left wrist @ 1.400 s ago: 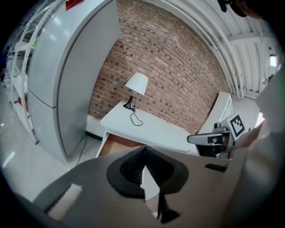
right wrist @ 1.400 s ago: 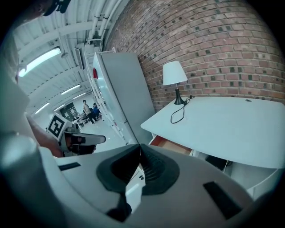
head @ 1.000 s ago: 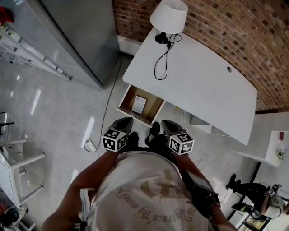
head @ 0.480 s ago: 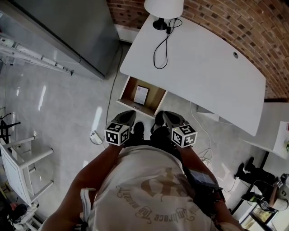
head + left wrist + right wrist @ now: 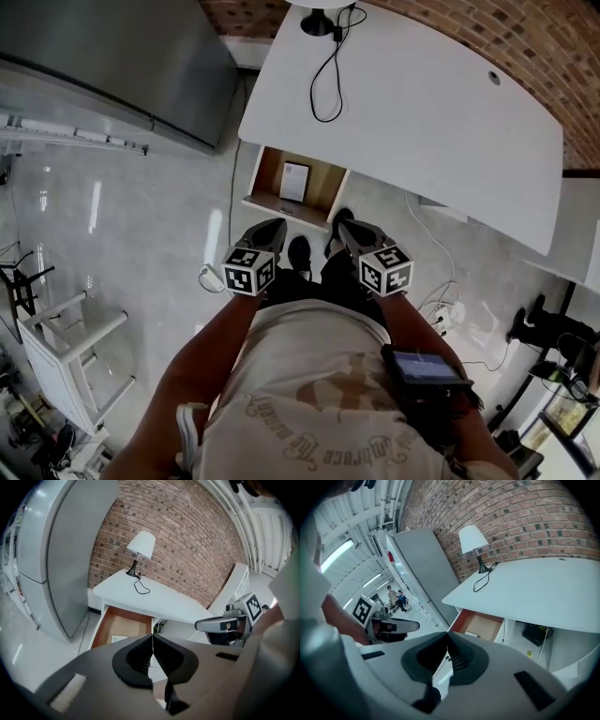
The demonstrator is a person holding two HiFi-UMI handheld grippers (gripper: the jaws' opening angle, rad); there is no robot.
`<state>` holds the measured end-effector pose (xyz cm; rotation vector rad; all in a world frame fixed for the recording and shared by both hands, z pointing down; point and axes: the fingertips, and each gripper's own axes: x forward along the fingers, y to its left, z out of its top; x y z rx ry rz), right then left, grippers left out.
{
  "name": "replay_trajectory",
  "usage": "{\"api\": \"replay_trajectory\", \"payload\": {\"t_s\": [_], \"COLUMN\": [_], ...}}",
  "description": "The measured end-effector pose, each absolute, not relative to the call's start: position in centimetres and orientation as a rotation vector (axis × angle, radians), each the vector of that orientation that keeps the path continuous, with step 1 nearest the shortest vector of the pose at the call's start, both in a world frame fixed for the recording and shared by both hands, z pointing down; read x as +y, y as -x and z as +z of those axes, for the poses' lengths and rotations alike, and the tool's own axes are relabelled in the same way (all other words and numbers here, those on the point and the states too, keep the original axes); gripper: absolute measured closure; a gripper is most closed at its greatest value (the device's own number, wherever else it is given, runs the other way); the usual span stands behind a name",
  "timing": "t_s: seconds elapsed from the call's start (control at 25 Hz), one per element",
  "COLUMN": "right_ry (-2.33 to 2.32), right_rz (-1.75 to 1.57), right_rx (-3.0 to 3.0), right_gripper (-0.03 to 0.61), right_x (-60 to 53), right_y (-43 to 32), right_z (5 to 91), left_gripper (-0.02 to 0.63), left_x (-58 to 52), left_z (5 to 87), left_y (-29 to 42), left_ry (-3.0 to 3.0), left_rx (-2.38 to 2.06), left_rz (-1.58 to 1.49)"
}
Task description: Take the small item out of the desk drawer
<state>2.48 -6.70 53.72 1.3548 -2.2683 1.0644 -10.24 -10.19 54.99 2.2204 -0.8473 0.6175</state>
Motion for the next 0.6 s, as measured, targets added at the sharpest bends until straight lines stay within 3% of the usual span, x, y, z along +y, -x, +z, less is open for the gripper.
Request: {"api": "replay_trajectory", "payload": {"t_s": [0.6], "right_ry": [-1.341], "right_rz": [1.119], "right_rx": [-2.212], "right_gripper": [0.572], "right_x": [-6.8], "right_y": [-3.7], "right_z": [57.6], "left_gripper": [0.607], "left_x": [-10.4], "left_z": [60.1], "left_y": [10.3], "left_ry": [-2.177], "left_rx": [-0.897], "left_rz": [0.694]}}
